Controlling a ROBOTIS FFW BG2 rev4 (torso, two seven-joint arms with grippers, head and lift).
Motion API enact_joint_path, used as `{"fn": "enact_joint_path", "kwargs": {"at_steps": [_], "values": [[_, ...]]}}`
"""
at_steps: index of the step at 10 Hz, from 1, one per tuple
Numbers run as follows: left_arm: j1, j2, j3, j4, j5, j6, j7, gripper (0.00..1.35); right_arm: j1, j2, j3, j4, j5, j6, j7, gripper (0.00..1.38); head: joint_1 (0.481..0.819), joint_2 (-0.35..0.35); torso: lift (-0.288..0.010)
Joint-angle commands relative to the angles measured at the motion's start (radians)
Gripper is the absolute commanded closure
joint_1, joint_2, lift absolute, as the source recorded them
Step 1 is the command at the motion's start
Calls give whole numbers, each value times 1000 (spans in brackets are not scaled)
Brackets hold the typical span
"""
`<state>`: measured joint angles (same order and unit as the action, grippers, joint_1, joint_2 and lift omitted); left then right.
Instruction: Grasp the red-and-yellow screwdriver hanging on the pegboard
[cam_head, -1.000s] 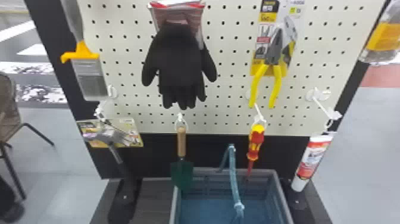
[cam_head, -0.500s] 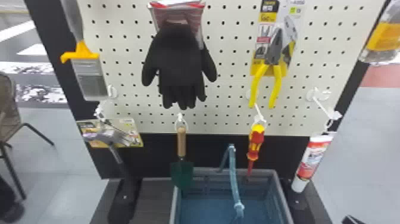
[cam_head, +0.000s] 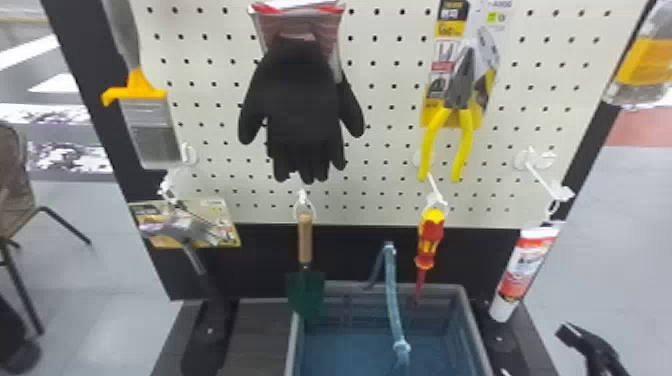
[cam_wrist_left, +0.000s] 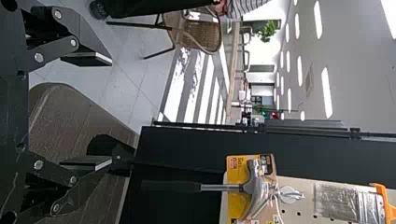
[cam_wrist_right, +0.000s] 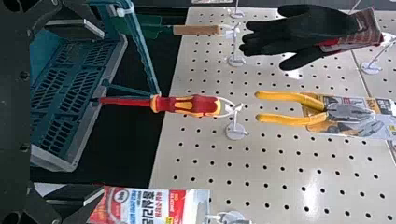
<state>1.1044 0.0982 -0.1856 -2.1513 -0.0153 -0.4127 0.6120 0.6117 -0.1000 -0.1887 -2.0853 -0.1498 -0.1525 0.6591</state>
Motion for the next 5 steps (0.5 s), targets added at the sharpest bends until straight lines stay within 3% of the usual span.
{"fn": "enact_joint_path", "kwargs": {"at_steps": [1,5], "values": [[0,0,-2,0,0,0,0,510,-40,-7,0,27,-21,7,17,136,549,0,-100],[-6,0,-3,0,0,2,0,510,-175,-29,-1,79,-25,57,91,136,549,0,-100]]}}
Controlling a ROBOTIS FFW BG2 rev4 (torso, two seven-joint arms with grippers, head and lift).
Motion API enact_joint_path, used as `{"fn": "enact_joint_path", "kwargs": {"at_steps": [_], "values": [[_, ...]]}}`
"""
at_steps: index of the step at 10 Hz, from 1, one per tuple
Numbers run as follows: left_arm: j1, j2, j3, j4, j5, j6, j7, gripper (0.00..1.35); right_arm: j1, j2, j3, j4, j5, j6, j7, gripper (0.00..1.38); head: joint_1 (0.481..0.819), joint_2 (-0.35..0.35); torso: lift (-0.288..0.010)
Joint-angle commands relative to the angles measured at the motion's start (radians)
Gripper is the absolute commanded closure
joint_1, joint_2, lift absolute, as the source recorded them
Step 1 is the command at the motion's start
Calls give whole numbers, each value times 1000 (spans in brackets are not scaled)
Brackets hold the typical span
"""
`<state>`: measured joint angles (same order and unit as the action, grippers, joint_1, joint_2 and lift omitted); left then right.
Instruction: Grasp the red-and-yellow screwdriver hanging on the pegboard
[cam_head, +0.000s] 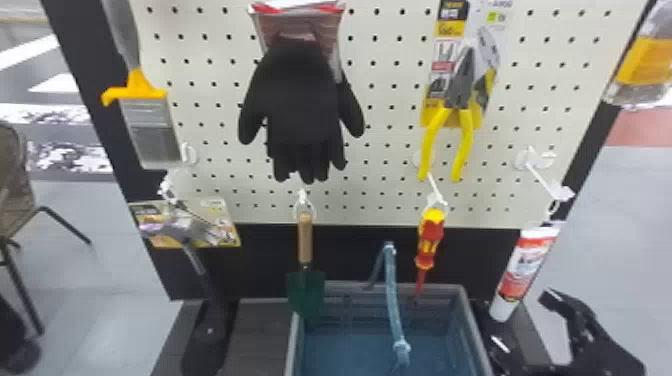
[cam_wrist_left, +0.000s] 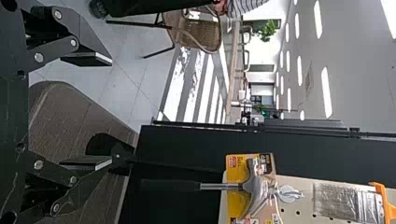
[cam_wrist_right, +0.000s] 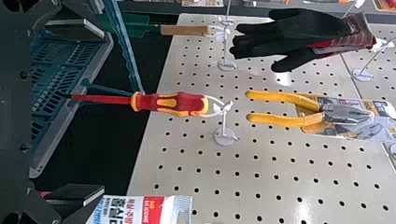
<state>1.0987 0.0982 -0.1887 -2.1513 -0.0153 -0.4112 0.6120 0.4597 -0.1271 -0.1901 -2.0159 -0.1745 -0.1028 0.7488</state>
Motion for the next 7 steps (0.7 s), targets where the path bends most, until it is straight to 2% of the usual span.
{"fn": "enact_joint_path", "kwargs": {"at_steps": [1,3,7], "values": [[-5,0,-1,2,-2,0,0,510,-49,-3,0,27,0,14,9,136,549,0,-100],[-11,0,-5,5,0,2,0,510,-92,-2,1,56,-2,32,26,133,549,0,-100],[-24,2,-8,10,0,3,-2,510,-232,9,4,139,30,87,135,130,549,0,-100]]}}
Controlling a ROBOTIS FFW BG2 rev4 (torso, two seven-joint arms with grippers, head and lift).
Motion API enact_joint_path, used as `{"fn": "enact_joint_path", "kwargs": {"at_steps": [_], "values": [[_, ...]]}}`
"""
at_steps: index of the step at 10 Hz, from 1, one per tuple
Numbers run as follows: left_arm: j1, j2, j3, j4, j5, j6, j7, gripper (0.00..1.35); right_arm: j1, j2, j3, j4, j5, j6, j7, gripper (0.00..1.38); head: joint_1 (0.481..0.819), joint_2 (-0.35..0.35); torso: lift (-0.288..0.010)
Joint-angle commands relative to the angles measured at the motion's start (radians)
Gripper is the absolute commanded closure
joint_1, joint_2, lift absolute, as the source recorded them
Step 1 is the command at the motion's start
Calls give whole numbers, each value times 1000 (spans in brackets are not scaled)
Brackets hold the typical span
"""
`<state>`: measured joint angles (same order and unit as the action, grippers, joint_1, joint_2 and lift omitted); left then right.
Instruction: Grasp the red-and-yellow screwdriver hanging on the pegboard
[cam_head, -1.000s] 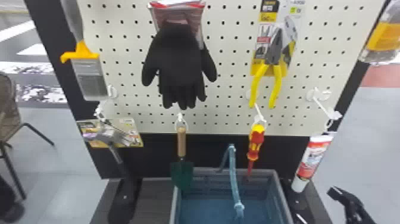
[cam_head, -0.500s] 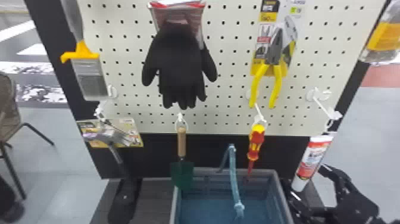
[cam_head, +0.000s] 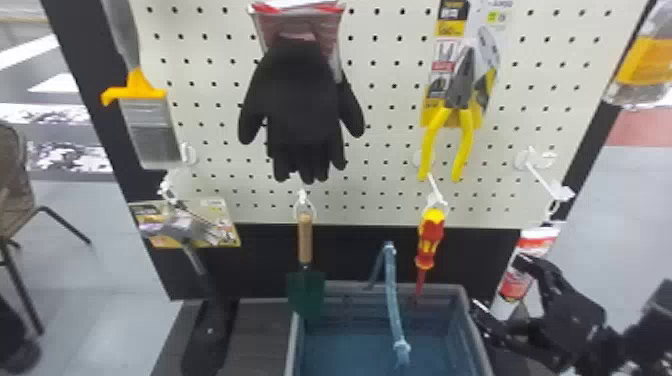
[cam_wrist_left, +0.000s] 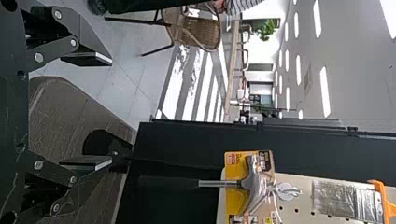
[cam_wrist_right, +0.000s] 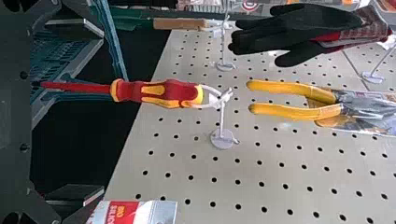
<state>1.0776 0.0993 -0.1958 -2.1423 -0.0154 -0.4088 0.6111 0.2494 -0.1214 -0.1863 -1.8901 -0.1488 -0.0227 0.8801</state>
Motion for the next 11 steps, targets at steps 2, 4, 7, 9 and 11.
{"fn": "enact_joint_path", "kwargs": {"at_steps": [2,4,7,9,11], "values": [[-8,2,-2,3,0,1,-1,510,-71,17,1,50,31,20,42,130,549,0,-100],[-10,3,-4,3,0,2,-1,510,-99,17,19,90,34,27,59,130,549,0,-100],[-18,11,-7,3,2,7,-1,510,-180,6,70,195,15,27,88,128,549,0,-100],[-27,17,-14,6,6,8,-1,510,-245,-15,102,247,-9,29,108,128,549,0,-100],[-27,14,-16,8,6,12,-1,510,-287,-27,123,247,-41,63,125,128,549,0,-100]]}}
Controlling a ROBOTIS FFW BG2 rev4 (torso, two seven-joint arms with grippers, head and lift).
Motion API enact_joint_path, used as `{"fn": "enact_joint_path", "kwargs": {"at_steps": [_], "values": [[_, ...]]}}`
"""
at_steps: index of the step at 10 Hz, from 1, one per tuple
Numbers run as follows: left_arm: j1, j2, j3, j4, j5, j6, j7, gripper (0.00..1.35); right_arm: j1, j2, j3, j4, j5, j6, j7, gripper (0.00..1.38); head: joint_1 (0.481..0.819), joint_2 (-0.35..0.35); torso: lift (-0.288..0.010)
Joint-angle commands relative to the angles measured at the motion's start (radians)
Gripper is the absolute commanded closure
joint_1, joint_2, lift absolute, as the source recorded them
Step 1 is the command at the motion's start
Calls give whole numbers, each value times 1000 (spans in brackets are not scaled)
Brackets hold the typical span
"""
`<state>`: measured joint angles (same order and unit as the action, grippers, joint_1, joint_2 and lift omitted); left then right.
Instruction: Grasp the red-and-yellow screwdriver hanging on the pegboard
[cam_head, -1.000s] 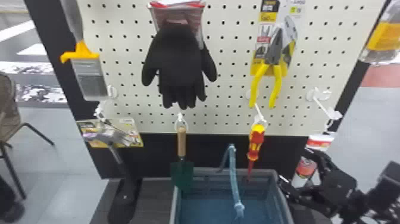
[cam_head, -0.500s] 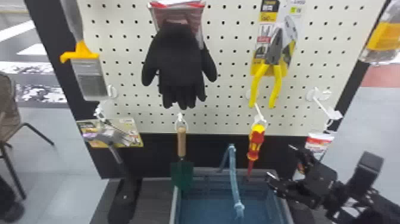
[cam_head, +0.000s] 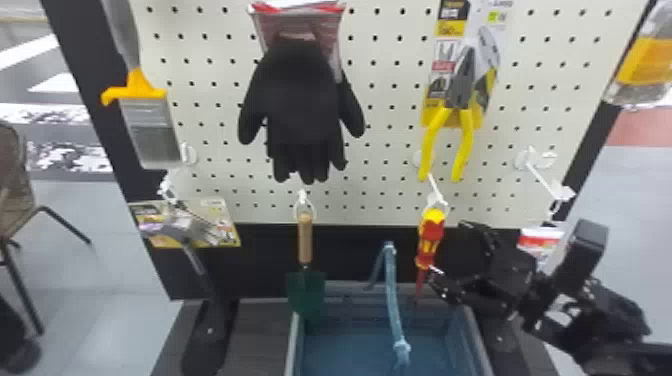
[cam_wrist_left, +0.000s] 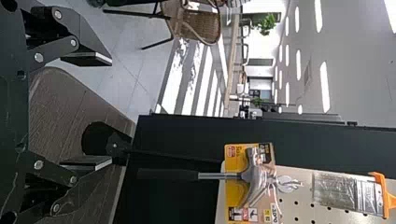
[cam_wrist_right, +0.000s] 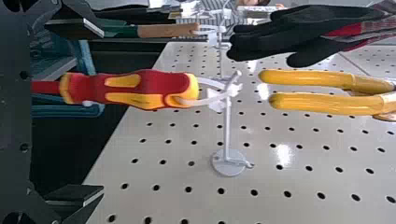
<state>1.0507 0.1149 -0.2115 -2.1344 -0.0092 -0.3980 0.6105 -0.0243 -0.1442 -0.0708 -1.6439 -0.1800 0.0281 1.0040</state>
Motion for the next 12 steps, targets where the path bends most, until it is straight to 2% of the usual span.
{"fn": "enact_joint_path", "kwargs": {"at_steps": [1,5,6,9,10,12], "values": [[-4,-1,-2,3,0,1,0,510,-33,-15,22,10,-19,30,12,128,549,0,-100],[-13,-1,-6,12,0,2,0,510,-115,-54,117,118,-122,58,39,125,549,0,-100],[-19,-1,-9,15,2,2,0,510,-125,-58,134,138,-153,58,42,124,549,0,-100],[-19,-1,-11,20,2,4,0,510,-136,-58,146,128,-151,59,45,137,549,0,-100],[-19,-1,-11,20,2,4,0,510,-134,-58,146,126,-151,59,45,202,549,0,-100],[-19,-1,-11,20,3,2,0,510,-130,-58,146,111,-145,73,44,685,549,0,-100]]}}
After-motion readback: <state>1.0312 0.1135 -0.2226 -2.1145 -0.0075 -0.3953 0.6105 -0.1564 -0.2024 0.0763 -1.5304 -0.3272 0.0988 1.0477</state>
